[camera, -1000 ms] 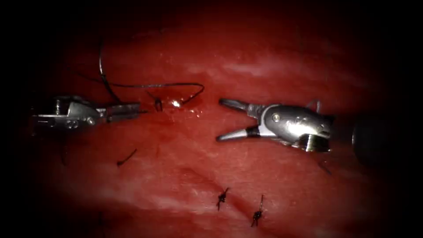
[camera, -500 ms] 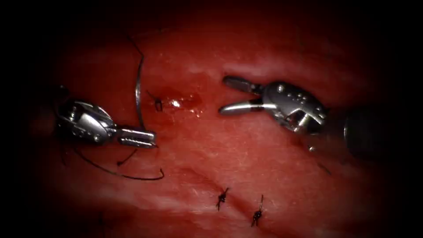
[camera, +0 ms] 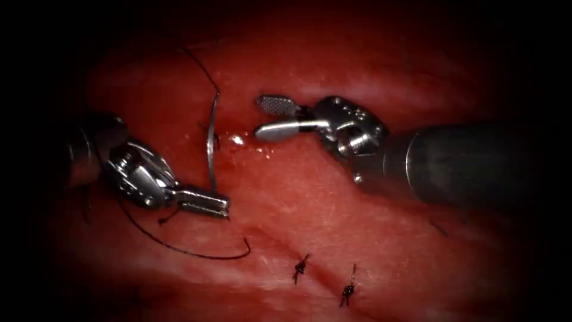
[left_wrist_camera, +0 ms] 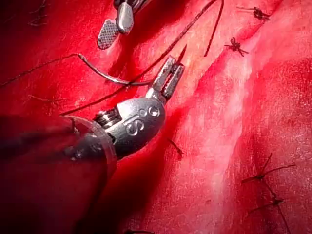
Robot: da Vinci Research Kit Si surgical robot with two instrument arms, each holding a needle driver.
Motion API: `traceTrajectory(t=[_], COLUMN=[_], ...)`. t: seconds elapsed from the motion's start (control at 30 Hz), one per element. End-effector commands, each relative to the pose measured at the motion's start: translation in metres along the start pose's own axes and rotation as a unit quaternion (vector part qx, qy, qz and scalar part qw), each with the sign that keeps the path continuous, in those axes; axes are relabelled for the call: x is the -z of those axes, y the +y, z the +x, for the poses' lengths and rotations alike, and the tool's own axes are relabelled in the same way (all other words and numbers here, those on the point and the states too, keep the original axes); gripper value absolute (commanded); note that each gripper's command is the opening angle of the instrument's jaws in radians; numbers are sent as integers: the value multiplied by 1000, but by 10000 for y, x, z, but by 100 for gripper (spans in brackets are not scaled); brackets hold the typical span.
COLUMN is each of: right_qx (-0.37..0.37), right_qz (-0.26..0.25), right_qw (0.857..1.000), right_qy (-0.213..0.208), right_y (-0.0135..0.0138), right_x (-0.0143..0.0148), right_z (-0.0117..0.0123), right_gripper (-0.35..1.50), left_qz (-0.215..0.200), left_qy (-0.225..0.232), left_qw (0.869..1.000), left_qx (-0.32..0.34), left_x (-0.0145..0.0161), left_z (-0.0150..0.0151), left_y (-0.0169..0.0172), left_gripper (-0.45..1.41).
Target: Wound Closure
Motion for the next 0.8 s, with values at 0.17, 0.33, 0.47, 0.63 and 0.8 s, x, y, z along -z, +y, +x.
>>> traceTrajectory(t=[0.17,0.33,0.47,0.63,0.8], right_qx=[-8,-17,-18,-32,-47], right_qz=[8,10,21,28,30], right_qw=[1000,1000,1000,999,998], right_qy=[3,5,3,1,0], right_y=[2,1,-1,-1,-2], right_x=[-18,-30,-43,-56,-55], right_z=[-10,-11,-13,-20,-20], right_gripper=[91,104,96,98,94], left_qz=[2,3,4,4,4], left_qy=[-3,-4,-6,-2,-1], left_qw=[1000,1000,1000,1000,1000], left_qx=[-6,-12,-15,-23,-31], left_x=[-9,-13,-17,-21,-21], left_z=[-6,-7,-7,-2,1], left_y=[2,1,1,0,-2], left_gripper=[-45,-45,-45,-45,-45])
